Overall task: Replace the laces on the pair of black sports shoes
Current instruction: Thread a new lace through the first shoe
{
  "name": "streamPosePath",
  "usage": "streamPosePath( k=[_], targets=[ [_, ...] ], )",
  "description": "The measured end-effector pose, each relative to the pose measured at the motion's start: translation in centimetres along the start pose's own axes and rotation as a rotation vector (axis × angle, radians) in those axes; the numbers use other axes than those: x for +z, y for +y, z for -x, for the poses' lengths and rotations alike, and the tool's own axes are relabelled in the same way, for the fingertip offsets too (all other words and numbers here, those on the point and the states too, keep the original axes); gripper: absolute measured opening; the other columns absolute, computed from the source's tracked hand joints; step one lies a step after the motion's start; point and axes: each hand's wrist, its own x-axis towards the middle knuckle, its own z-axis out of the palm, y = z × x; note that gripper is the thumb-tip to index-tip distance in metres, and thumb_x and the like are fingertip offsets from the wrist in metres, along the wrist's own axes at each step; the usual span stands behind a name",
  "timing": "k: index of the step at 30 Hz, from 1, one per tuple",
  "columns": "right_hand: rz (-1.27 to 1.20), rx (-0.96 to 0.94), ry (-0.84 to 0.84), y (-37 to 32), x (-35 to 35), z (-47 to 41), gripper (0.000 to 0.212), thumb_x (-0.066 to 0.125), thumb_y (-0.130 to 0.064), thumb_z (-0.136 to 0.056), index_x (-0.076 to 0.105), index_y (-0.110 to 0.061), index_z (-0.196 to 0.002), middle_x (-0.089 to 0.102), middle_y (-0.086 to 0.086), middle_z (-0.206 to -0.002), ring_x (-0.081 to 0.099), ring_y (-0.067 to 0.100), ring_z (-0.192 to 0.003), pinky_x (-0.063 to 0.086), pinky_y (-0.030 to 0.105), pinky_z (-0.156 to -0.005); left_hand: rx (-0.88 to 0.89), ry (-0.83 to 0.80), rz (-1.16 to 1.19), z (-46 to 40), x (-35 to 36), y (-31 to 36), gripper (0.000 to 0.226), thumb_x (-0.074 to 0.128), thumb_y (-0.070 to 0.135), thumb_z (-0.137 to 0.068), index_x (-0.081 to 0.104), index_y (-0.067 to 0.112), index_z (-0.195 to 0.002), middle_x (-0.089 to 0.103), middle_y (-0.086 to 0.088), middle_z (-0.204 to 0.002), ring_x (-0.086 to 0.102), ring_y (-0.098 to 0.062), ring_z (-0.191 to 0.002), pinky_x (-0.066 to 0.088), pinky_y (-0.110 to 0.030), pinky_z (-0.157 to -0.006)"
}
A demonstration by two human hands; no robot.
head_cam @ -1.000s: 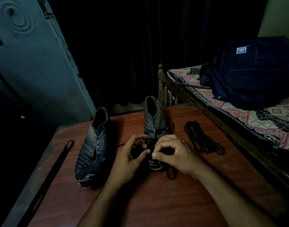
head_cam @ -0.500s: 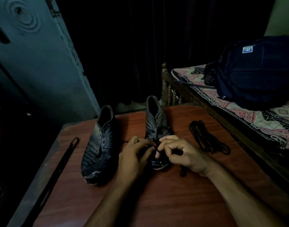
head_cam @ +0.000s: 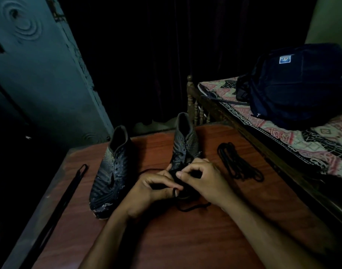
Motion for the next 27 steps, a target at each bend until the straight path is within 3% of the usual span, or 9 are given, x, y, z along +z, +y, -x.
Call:
streamPosePath(
  k=[3,6,8,14,16,18,21,24,27],
  targets=[
    [0.087,-0.04,0.013,-0.1,0.1,0.0,0.014,0.07,-0.053,-0.08,0.068,-0.042,-0.072,0.06,-0.016,-0.082,0.052,0.0,-0.1,0.042,0.034,-0.089,0.02,0.01,-0.029,0.0,0.1,0.0,0.022,0.086,0.026,-0.079,0.083,0.012,-0.096,0.07,0.001,-0.089,0.067,-0.014,-0.091,0.03,-0.036,-0.123],
    [0.039,-0.03,-0.025,-0.2,-0.5,0.0,0.016,0.076,-0.036,-0.083,0.067,-0.037,-0.071,0.063,-0.015,-0.086,0.052,0.0,-0.103,0.04,0.033,-0.091,-0.007,0.114,0.034,-0.3,0.4,-0.2,0.026,0.073,0.001,-0.082,0.076,0.019,-0.101,0.071,-0.002,-0.106,0.068,-0.017,-0.102,0.052,-0.03,-0.098],
    [0.014,-0.061,-0.102,-0.1,-0.9,0.0,0.011,0.075,-0.044,-0.081,0.069,-0.037,-0.074,0.066,-0.017,-0.094,0.051,0.0,-0.111,0.038,0.036,-0.099,-0.041,0.195,0.044,-0.5,0.6,-0.4,0.031,0.068,-0.001,-0.085,0.07,0.023,-0.104,0.068,0.0,-0.109,0.066,-0.015,-0.104,0.053,-0.026,-0.088],
    [0.028,-0.111,-0.291,-0.6,-2.1,0.1,0.012,0.079,-0.046,-0.079,0.074,-0.037,-0.075,0.063,-0.027,-0.109,0.041,-0.002,-0.124,0.026,0.035,-0.105,0.039,0.301,-0.368,-0.8,1.3,-1.3,0.035,0.075,0.014,-0.093,0.073,0.035,-0.121,0.064,0.008,-0.115,0.065,-0.01,-0.117,0.048,-0.024,-0.105],
    [0.042,-0.123,-0.319,-0.7,-2.3,0.0,0.012,0.075,-0.054,-0.076,0.072,-0.042,-0.074,0.062,-0.029,-0.114,0.04,-0.001,-0.128,0.026,0.045,-0.111,0.058,0.305,-0.419,-0.7,1.4,-1.3,0.035,0.073,0.016,-0.094,0.072,0.034,-0.124,0.062,0.008,-0.114,0.064,-0.008,-0.116,0.047,-0.022,-0.104],
    [0.008,-0.122,-0.362,-0.6,-2.5,0.1,0.009,0.077,-0.047,-0.077,0.072,-0.04,-0.073,0.062,-0.026,-0.117,0.041,0.0,-0.13,0.028,0.049,-0.113,0.053,0.324,-0.427,-0.6,1.5,-1.1,0.038,0.07,0.015,-0.095,0.07,0.035,-0.127,0.061,0.008,-0.115,0.063,-0.007,-0.118,0.046,-0.018,-0.103],
    [-0.068,-0.115,-0.424,-0.9,-2.9,0.3,0.011,0.078,-0.038,-0.076,0.07,-0.033,-0.069,0.065,-0.02,-0.115,0.041,0.002,-0.131,0.028,0.041,-0.112,0.039,0.333,-0.502,-0.7,1.7,-0.9,0.041,0.063,0.022,-0.09,0.07,0.038,-0.127,0.058,0.011,-0.114,0.06,-0.007,-0.116,0.044,-0.014,-0.098],
    [-0.115,-0.136,-0.47,-1.3,-3.4,-0.1,0.012,0.072,-0.037,-0.071,0.064,-0.03,-0.064,0.068,-0.012,-0.109,0.046,0.008,-0.127,0.031,0.03,-0.108,0.04,0.355,-0.529,-0.8,1.5,-0.7,0.035,0.071,0.022,-0.093,0.07,0.041,-0.123,0.058,0.013,-0.111,0.06,-0.005,-0.112,0.045,-0.015,-0.097],
    [-0.161,-0.151,-0.519,-1.3,-3.7,-0.3,0.021,0.066,-0.031,-0.066,0.054,-0.015,-0.061,0.069,-0.003,-0.105,0.051,0.01,-0.119,0.036,0.021,-0.1,0.028,0.392,-0.656,-0.7,1.7,-0.6,0.036,0.074,0.027,-0.093,0.07,0.041,-0.126,0.056,0.018,-0.106,0.059,0.001,-0.106,0.043,-0.01,-0.09]
  ],
)
